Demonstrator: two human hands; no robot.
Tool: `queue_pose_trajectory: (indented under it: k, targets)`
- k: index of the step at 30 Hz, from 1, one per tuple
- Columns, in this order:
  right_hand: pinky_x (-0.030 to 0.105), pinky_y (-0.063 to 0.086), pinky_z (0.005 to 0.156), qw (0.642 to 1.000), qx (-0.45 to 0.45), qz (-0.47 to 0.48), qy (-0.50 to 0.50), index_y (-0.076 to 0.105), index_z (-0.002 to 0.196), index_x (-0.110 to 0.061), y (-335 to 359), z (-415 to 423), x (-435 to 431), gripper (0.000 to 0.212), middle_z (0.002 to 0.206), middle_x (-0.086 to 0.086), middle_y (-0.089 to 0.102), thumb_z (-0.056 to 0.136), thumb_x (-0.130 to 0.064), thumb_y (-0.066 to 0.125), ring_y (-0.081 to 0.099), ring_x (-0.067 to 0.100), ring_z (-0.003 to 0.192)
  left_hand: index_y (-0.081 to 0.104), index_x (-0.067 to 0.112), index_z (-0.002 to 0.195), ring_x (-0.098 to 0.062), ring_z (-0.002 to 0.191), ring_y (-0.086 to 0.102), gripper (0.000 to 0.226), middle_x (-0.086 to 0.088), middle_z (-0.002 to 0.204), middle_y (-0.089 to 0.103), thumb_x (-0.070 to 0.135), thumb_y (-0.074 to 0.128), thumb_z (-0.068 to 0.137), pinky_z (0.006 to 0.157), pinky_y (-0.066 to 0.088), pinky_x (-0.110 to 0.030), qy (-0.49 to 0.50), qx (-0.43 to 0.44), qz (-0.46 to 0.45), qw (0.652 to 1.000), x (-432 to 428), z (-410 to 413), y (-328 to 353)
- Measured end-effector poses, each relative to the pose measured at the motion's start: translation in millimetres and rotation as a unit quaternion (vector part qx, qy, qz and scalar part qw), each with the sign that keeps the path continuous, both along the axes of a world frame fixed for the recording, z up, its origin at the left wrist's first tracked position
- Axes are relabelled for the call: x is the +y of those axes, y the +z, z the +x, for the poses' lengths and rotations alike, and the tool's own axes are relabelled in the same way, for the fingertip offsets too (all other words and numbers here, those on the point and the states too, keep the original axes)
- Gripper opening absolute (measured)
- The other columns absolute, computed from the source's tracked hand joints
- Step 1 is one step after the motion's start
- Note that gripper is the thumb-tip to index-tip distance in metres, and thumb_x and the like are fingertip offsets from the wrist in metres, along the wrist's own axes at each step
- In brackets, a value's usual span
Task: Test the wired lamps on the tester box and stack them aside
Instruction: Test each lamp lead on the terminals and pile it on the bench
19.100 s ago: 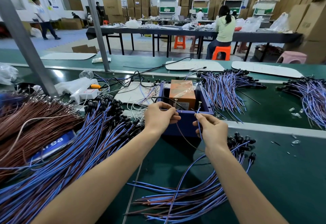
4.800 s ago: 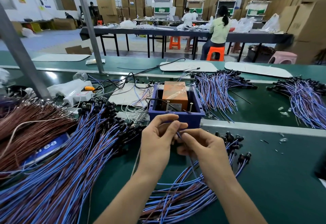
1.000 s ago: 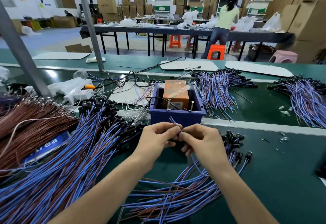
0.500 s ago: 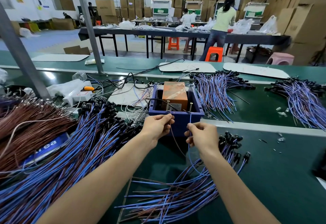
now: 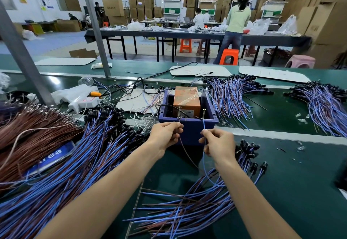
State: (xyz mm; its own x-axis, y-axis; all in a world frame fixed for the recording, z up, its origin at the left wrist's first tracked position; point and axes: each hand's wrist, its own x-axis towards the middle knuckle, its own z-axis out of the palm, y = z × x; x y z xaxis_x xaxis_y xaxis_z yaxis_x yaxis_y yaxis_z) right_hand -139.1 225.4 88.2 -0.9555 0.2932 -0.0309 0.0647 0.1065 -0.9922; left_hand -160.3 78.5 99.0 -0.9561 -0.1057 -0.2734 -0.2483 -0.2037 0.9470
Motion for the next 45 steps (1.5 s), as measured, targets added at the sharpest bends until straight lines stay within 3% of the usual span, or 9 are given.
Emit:
queue_pose_trajectory:
  k: [4,9,16,20,24,28,32,39,45]
  targets:
    - [0.024,0.041,0.058,0.999,0.027,0.023,-0.036,0.070,0.066,-0.017,0.7,-1.1,5.6,0.023,0.050,-0.005,0.058,0.089,-0.016,0.064,0.047,0.008,0.048,0.069,0.006,0.074,-0.004,0.037,0.038,0.018,0.003,0.055,0.056,0.010,0.059,0.089,0.040,0.036,-0.015,0.006,0.008,-0.032,0.999,-3.4,-1.1,0.8]
    - [0.024,0.033,0.050,0.997,0.038,0.040,-0.047,0.074,0.070,-0.019,5.7,-4.7,12.8,0.017,0.039,-0.008,0.045,0.084,-0.017,0.067,0.028,0.004,0.034,0.070,0.013,0.065,-0.012,0.042,0.038,0.020,0.002,0.055,0.054,0.014,0.063,0.084,0.045,0.032,-0.021,0.032,0.072,-0.188,0.979,-9.1,-6.9,3.5]
    - [0.026,0.030,0.047,0.996,0.035,0.082,-0.023,0.069,0.061,-0.025,11.2,-6.4,18.0,0.025,0.030,-0.010,0.031,0.083,-0.014,0.067,0.026,0.008,0.033,0.069,0.020,0.056,-0.013,0.048,0.044,0.026,0.010,0.047,0.056,0.019,0.065,0.082,0.058,0.035,-0.029,0.041,0.103,-0.232,0.966,-11.9,-9.5,-0.6]
    - [0.015,0.025,0.036,0.993,0.046,0.109,-0.017,0.073,0.066,-0.016,11.9,-7.4,21.1,0.017,0.029,-0.009,0.031,0.082,-0.013,0.067,0.027,0.009,0.033,0.068,0.021,0.057,-0.011,0.047,0.044,0.027,0.010,0.047,0.056,0.018,0.065,0.084,0.060,0.036,-0.028,0.043,0.120,-0.251,0.959,-13.1,-7.6,1.9]
    - [0.022,0.029,0.044,0.986,0.038,0.156,-0.039,0.075,0.072,-0.006,14.5,-12.0,25.2,0.017,0.037,-0.006,0.043,0.083,-0.015,0.066,0.033,0.009,0.040,0.069,0.023,0.060,-0.005,0.047,0.048,0.024,0.010,0.050,0.058,0.021,0.065,0.084,0.057,0.039,-0.024,0.019,0.136,-0.322,0.937,-15.9,-6.3,11.6]
    - [0.030,0.042,0.058,0.965,0.053,0.254,-0.042,0.076,0.074,-0.013,23.1,-14.2,27.0,0.015,0.064,0.010,0.068,0.083,-0.020,0.065,0.058,0.026,0.064,0.072,0.015,0.069,-0.013,0.066,0.056,0.017,0.002,0.061,0.062,0.020,0.065,0.082,0.067,0.045,-0.025,-0.001,0.145,-0.420,0.896,-18.3,-10.5,23.1]
    - [0.037,0.054,0.072,0.935,0.059,0.347,-0.034,0.078,0.090,-0.020,27.8,-17.1,24.9,0.019,0.082,0.009,0.072,0.087,-0.031,0.063,0.065,0.030,0.081,0.072,0.013,0.072,-0.014,0.066,0.054,0.016,0.004,0.061,0.060,0.021,0.064,0.084,0.064,0.038,-0.021,-0.026,0.154,-0.477,0.865,-20.7,-13.8,30.5]
    - [0.029,0.048,0.063,0.928,0.066,0.365,-0.041,0.078,0.089,-0.018,31.5,-23.8,34.1,0.017,0.073,0.004,0.070,0.086,-0.028,0.065,0.063,0.026,0.074,0.067,0.017,0.075,-0.015,0.073,0.055,0.016,-0.001,0.074,0.063,0.024,0.061,0.088,0.066,0.037,-0.021,-0.034,0.168,-0.524,0.834,-21.3,-16.0,31.1]
    - [0.019,0.044,0.058,0.950,0.060,0.300,0.071,0.079,0.083,-0.014,37.6,-33.0,49.3,0.011,0.071,0.002,0.070,0.080,-0.023,0.073,0.060,0.012,0.067,0.065,0.016,0.082,-0.013,0.072,0.052,0.010,0.002,0.073,0.061,0.023,0.063,0.088,0.066,0.035,-0.020,-0.021,0.195,-0.524,0.829,-23.3,-18.4,26.4]
